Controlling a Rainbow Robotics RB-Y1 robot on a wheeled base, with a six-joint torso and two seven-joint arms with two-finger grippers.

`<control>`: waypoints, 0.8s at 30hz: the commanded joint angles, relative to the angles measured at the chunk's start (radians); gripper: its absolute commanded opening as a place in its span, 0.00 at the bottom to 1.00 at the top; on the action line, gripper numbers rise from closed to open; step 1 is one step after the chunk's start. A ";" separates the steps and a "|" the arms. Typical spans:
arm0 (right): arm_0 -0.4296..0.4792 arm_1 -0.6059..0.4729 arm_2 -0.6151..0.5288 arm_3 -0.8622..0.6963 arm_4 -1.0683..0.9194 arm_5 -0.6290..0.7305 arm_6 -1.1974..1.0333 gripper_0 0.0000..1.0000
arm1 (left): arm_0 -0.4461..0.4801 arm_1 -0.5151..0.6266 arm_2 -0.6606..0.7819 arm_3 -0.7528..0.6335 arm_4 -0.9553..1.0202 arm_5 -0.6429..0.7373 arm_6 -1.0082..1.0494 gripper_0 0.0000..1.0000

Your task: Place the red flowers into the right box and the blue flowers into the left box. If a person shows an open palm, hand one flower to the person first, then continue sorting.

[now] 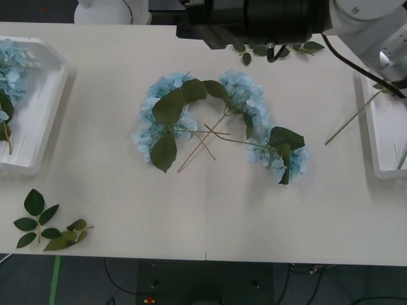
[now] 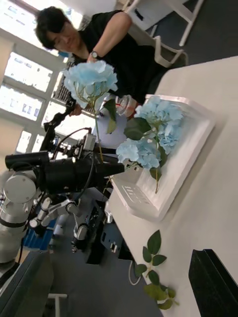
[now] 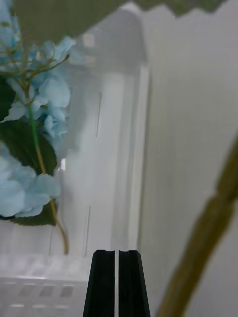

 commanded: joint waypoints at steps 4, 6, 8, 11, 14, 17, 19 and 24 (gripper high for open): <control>-0.050 -0.221 -0.028 -0.084 -0.013 0.149 -0.539 0.81 | -0.026 0.110 0.022 0.127 -0.077 0.077 -0.101 0.00; -0.044 -0.258 -0.029 -0.084 -0.014 0.202 -0.686 0.81 | -0.017 0.119 0.019 0.146 -0.099 0.077 -0.111 0.00; -0.031 -0.277 -0.028 -0.086 -0.014 0.225 -0.809 0.81 | -0.001 0.123 0.019 0.146 -0.130 0.077 -0.119 0.00; 0.004 -0.309 -0.028 -0.098 -0.014 0.228 -1.005 0.81 | 0.029 0.128 0.019 0.139 -0.151 0.057 -0.130 0.02; 0.039 -0.337 -0.028 -0.112 -0.016 0.228 -1.126 0.81 | 0.052 0.127 0.019 0.138 -0.162 0.032 -0.139 0.13; 0.070 -0.355 -0.029 -0.112 -0.011 0.228 -1.296 0.81 | 0.060 0.127 0.019 0.138 -0.168 0.018 -0.144 0.43; 0.076 -0.355 -0.029 -0.107 0.001 0.228 -1.376 0.81 | 0.062 0.127 0.019 0.138 -0.169 0.015 -0.145 0.53; 0.091 -0.350 -0.028 -0.078 0.053 0.296 -1.545 0.81 | 0.062 0.127 0.019 0.138 -0.162 0.000 -0.148 0.65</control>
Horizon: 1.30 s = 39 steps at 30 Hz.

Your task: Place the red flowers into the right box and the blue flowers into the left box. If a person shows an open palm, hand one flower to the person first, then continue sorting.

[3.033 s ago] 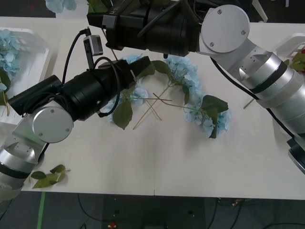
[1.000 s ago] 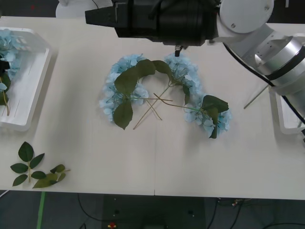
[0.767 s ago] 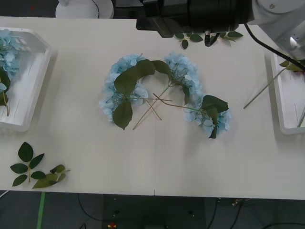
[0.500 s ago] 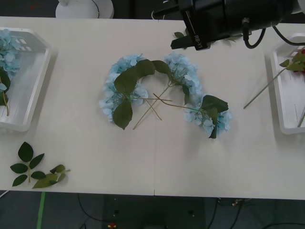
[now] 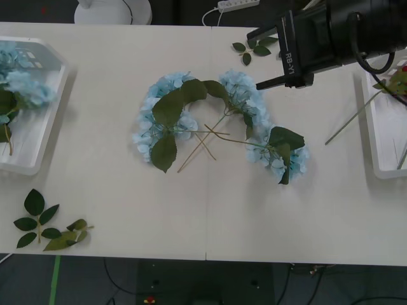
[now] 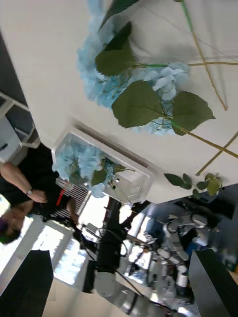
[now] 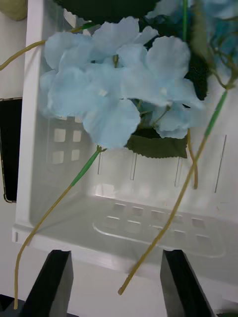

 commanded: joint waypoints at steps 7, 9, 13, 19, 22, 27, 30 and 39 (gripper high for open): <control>0.096 -0.017 -0.027 -0.002 0.058 0.147 -0.150 0.81 | 0.018 0.068 0.026 -0.015 0.136 -0.023 -0.034 0.69; 0.123 -0.006 -0.026 -0.002 0.073 0.147 -0.147 0.81 | 0.016 0.068 0.036 -0.021 0.191 0.003 0.023 0.70; 0.176 0.023 -0.023 -0.004 0.122 0.147 -0.138 0.81 | 0.009 0.069 0.040 -0.088 0.253 0.072 0.185 0.70; 0.200 0.088 0.022 -0.002 0.230 0.146 -0.135 0.81 | -0.001 0.066 0.003 -0.274 0.282 0.166 0.555 0.73; 0.200 0.138 0.036 0.016 0.283 0.144 -0.142 0.81 | -0.039 0.051 -0.053 -0.361 0.293 0.183 0.794 0.78; 0.200 0.214 0.037 0.073 0.334 0.144 -0.138 0.81 | -0.131 0.008 -0.161 -0.400 0.302 0.183 1.040 0.91; 0.199 0.241 0.043 0.100 0.369 0.159 -0.136 0.81 | -0.188 -0.029 -0.214 -0.401 0.306 0.180 1.155 0.99; 0.199 0.303 0.056 0.189 0.432 0.167 -0.129 0.81 | -0.392 -0.153 -0.423 -0.341 0.287 0.160 1.448 1.00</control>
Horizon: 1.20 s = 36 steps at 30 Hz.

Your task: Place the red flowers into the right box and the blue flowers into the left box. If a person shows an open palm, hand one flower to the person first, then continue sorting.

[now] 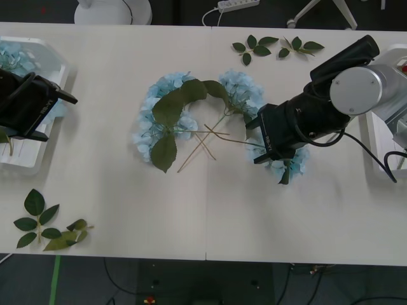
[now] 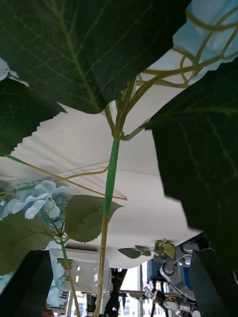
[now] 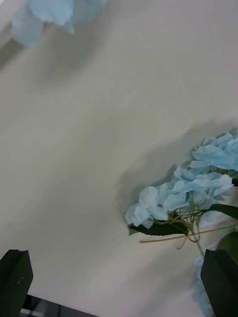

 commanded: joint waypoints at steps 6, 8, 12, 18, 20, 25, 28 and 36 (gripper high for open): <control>-0.005 0.085 0.039 0.076 0.082 -0.017 -0.011 0.81 | -0.265 -0.172 -0.179 0.151 -0.032 -0.034 0.114 1.00; -0.005 0.100 0.040 0.095 0.085 -0.037 -0.010 0.81 | -0.297 -0.216 -0.200 0.189 -0.040 -0.055 0.139 1.00; -0.007 0.129 0.040 0.127 0.096 -0.046 -0.001 0.81 | -0.342 -0.312 -0.255 0.244 -0.080 -0.100 0.156 1.00; -0.008 0.151 0.040 0.147 0.104 -0.052 0.009 0.60 | -0.389 -0.431 -0.340 0.352 -0.120 -0.193 0.157 1.00; -0.008 0.157 0.043 0.158 0.104 -0.051 0.012 0.48 | -0.408 -0.468 -0.364 0.396 -0.126 -0.210 0.159 1.00; -0.018 0.160 0.085 0.171 0.108 -0.091 0.021 0.37 | -0.425 -0.543 -0.390 0.475 -0.129 -0.238 0.154 1.00; -0.019 0.163 0.094 0.184 0.108 -0.115 0.022 0.05 | -0.443 -0.560 -0.433 0.504 -0.121 -0.236 0.160 1.00; -0.025 0.163 0.095 0.199 0.108 -0.114 0.032 0.00 | -0.449 -0.565 -0.492 0.508 -0.089 -0.184 0.167 1.00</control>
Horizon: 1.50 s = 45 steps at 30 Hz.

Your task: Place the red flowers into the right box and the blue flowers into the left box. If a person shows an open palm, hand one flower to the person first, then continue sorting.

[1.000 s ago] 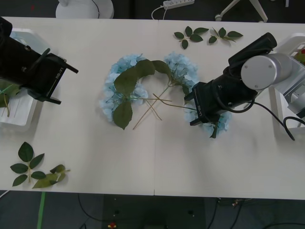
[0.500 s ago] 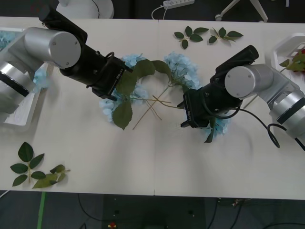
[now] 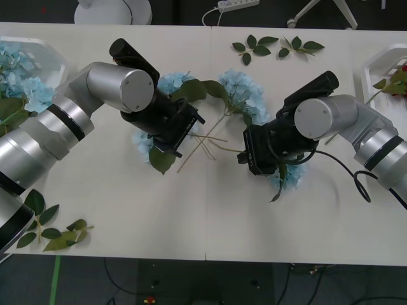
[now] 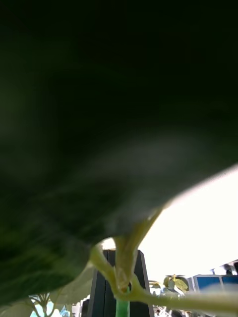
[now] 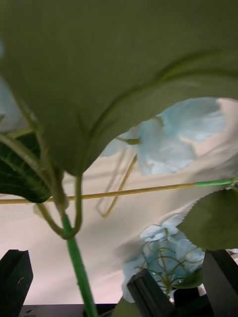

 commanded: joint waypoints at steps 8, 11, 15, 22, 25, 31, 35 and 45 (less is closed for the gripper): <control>-0.042 -0.022 0.014 -0.003 -0.003 0.047 0.116 0.00 | -0.048 -0.012 -0.029 0.005 0.035 0.040 0.048 1.00; -0.060 -0.068 0.006 -0.006 -0.021 0.111 0.241 0.00 | -0.041 -0.012 -0.030 0.005 0.034 0.037 0.044 1.00; -0.067 -0.162 -0.007 -0.046 -0.026 0.159 0.533 0.00 | -0.039 -0.012 -0.029 0.005 0.029 0.035 0.036 0.61; -0.065 -0.308 -0.116 -0.141 -0.023 0.159 0.949 0.00 | -0.038 -0.012 -0.030 0.005 0.026 0.035 0.031 0.00; -0.065 -0.341 -0.182 -0.152 -0.055 0.159 1.083 0.00 | -0.038 -0.012 -0.030 0.005 0.023 0.035 0.027 0.00; -0.065 -0.383 -0.300 -0.184 -0.107 0.156 1.435 0.00 | -0.038 -0.006 -0.030 0.005 0.004 0.035 0.017 0.00; -0.065 -0.390 -0.347 -0.233 -0.118 0.151 1.622 0.00 | -0.039 0.030 -0.029 -0.023 0.000 0.035 0.002 0.00; -0.080 -0.377 -0.380 -0.340 -0.231 -0.011 1.860 0.00 | -0.038 0.375 0.046 -0.305 0.000 0.193 -0.170 0.00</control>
